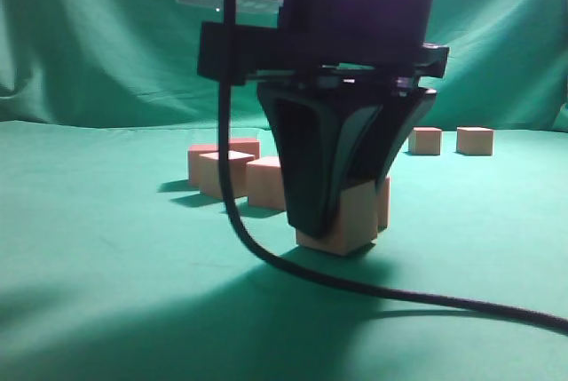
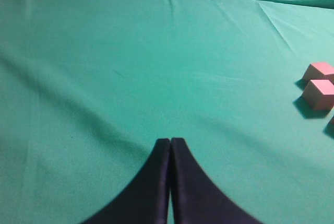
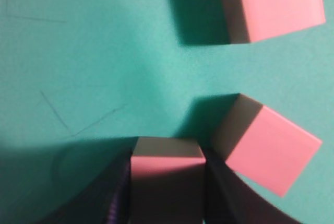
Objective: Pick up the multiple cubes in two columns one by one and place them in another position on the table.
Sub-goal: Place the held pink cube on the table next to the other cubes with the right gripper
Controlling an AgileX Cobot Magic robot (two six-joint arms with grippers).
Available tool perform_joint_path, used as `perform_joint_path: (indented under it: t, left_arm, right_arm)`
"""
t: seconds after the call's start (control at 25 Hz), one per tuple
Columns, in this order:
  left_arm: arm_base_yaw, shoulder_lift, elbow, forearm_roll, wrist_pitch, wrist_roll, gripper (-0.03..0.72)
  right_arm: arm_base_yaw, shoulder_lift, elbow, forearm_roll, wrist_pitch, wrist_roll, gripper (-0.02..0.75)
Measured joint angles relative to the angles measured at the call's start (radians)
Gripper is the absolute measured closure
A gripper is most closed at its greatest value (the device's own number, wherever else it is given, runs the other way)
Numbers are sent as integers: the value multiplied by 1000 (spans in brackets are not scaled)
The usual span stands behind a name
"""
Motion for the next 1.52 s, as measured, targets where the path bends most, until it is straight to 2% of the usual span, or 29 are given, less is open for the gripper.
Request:
perform_joint_path:
  t: [1.2,1.24,1.32,1.36,1.52]
  left_arm:
    - [0,0,0,0,0,0,688]
    - [0,0,0,0,0,0,688]
    - [0,0,0,0,0,0,688]
    - [0,0,0,0,0,0,688]
    - [0,0,0,0,0,0,688]
  right_arm:
    - [0,0,0,22,23,-2,479]
    - [0,0,0,22,23,-2,439]
    - [0,0,0,22,23,-2,426]
    - [0,0,0,22,23,-2,376]
    - [0,0,0,22,23,-2,370]
